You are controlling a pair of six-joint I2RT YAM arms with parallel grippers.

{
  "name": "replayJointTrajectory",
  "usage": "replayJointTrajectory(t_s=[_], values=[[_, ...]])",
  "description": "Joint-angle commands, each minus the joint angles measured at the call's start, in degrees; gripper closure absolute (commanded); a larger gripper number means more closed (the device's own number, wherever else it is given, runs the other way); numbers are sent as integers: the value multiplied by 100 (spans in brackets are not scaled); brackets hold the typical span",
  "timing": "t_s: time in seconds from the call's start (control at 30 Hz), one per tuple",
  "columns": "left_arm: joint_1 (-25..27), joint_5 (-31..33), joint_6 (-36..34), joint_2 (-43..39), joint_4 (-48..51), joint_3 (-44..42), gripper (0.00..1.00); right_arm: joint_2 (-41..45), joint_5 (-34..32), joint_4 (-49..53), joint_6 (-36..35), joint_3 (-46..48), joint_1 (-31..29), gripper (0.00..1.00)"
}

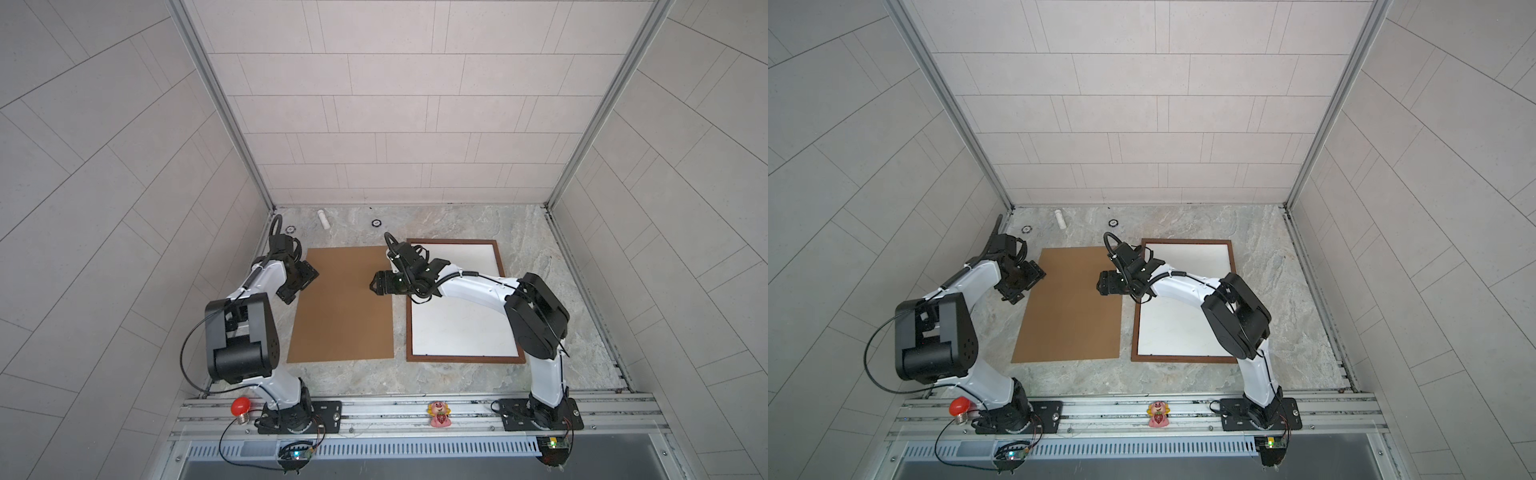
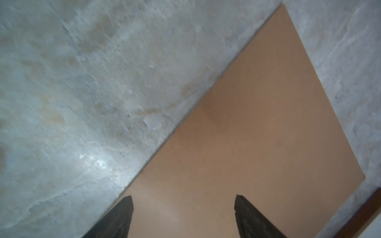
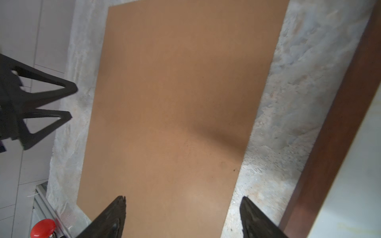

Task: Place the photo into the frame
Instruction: 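Move both grippers over to the brown hardboard sheet, then grip the hardboard edge with the right gripper and slide it toward the frame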

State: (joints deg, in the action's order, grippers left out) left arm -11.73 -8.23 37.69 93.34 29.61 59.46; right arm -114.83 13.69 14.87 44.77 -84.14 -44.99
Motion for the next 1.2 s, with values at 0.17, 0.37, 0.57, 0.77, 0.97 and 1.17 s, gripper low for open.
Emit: replayJointTrajectory(t_s=[0.17, 0.37, 0.57, 0.77, 0.97, 1.17], values=[[-242, -38, 138, 465, -563, 107, 17, -530, -82, 279, 185, -298, -10, 16], [-273, -136, 171, 786, -931, 40, 17, -734, -190, 482, 181, -492, -10, 16], [-286, -304, 146, 1049, -923, 84, 18, -947, -90, 499, 260, -642, -18, 16], [-286, -617, 283, 1214, -889, 16, 19, -1120, 8, 613, 275, -836, -18, 15], [-286, -1079, 564, 939, -1062, -300, 20, -1178, 321, 476, 386, -812, -18, 15], [-286, -1432, 634, 604, -1113, -648, 20, -1114, 651, 216, 552, -779, -18, 15]])
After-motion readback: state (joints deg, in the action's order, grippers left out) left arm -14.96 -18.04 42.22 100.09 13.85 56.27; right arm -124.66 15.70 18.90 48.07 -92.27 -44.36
